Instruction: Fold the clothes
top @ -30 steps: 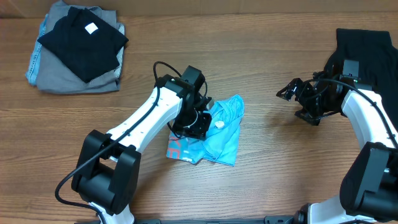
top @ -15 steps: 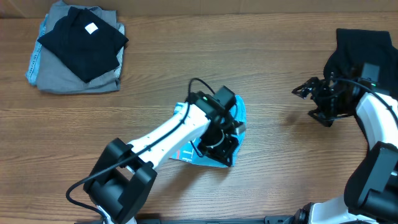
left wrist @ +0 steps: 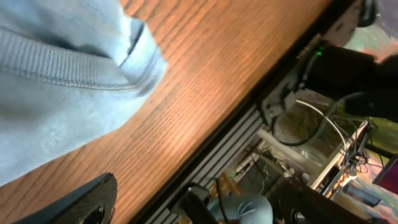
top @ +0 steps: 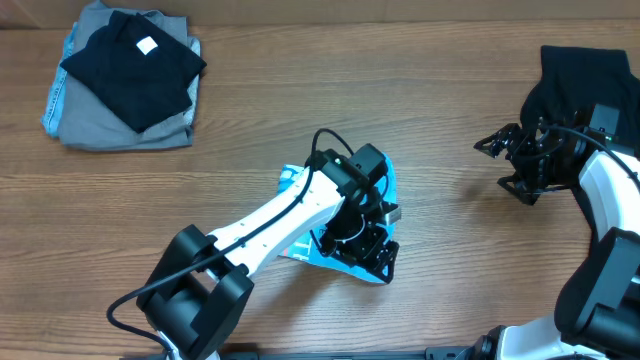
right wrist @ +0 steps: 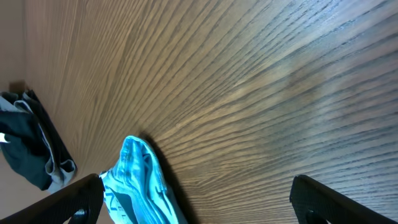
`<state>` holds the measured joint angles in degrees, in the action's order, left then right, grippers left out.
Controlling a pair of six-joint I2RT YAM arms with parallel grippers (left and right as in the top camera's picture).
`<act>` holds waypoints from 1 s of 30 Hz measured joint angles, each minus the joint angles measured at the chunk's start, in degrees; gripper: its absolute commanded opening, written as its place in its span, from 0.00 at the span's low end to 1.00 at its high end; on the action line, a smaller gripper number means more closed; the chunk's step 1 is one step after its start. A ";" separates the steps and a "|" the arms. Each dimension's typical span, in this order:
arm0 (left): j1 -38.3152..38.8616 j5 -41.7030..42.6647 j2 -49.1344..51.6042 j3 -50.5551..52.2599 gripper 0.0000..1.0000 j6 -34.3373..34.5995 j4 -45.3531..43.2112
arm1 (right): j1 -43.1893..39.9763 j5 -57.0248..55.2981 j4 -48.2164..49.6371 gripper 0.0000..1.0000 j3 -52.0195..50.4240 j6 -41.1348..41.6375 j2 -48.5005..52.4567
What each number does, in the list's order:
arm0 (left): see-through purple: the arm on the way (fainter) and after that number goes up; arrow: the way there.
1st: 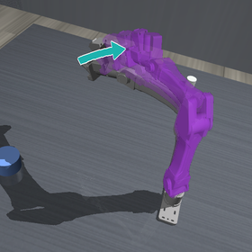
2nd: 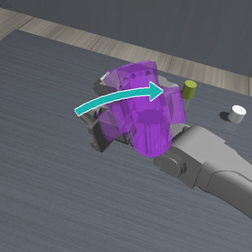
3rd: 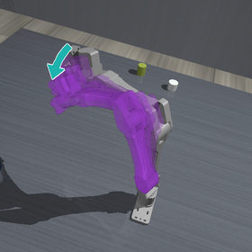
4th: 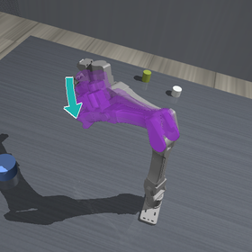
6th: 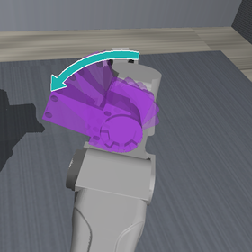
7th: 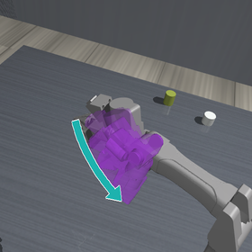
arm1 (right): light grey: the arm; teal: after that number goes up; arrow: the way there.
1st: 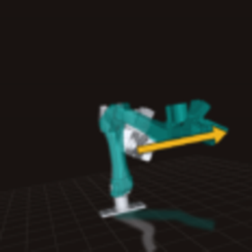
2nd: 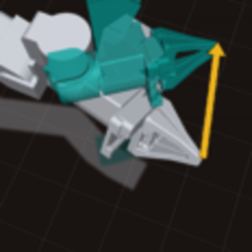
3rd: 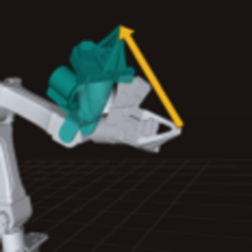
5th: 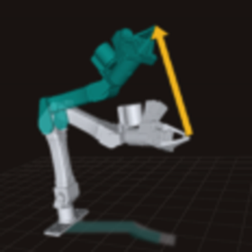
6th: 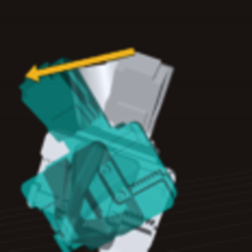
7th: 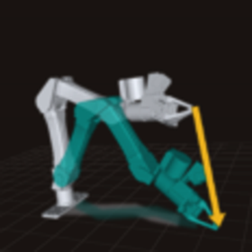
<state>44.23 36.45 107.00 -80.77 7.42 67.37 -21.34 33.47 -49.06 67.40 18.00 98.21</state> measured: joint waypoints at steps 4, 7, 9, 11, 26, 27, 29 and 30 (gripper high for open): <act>-0.07 -2.51 -0.02 -6.12 1.00 -1.11 4.02 | 0.02 0.70 -0.68 1.00 0.02 -0.02 0.00; -2.32 -10.16 -0.02 -11.87 1.00 1.62 6.12 | 0.09 2.95 -2.56 1.00 0.02 -1.77 0.00; -4.15 -12.31 -0.02 -13.09 1.00 2.67 6.10 | 0.28 4.02 -3.93 1.00 0.04 -3.21 0.00; -8.35 -14.88 -0.02 -13.97 1.00 4.35 5.42 | 0.96 4.79 -5.99 1.00 0.04 -5.16 0.00; -27.02 -18.03 6.45 -14.10 1.00 7.23 4.20 | 25.90 -2.40 -2.62 0.82 0.09 -7.34 0.00; -26.60 -18.01 7.32 -14.10 1.00 7.21 4.15 | 28.70 -4.46 -2.21 0.81 0.09 -6.38 0.00; -26.27 -18.01 8.48 -14.10 1.00 7.23 4.00 | 32.68 -7.58 -1.73 0.79 0.09 -5.03 0.00; -26.16 -18.01 9.18 -14.10 1.00 7.23 3.82 | 34.36 -8.90 -1.55 0.78 0.09 -4.48 0.00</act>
<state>18.06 18.44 116.18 -94.87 14.66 71.20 13.02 24.58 -50.61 67.48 13.52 98.21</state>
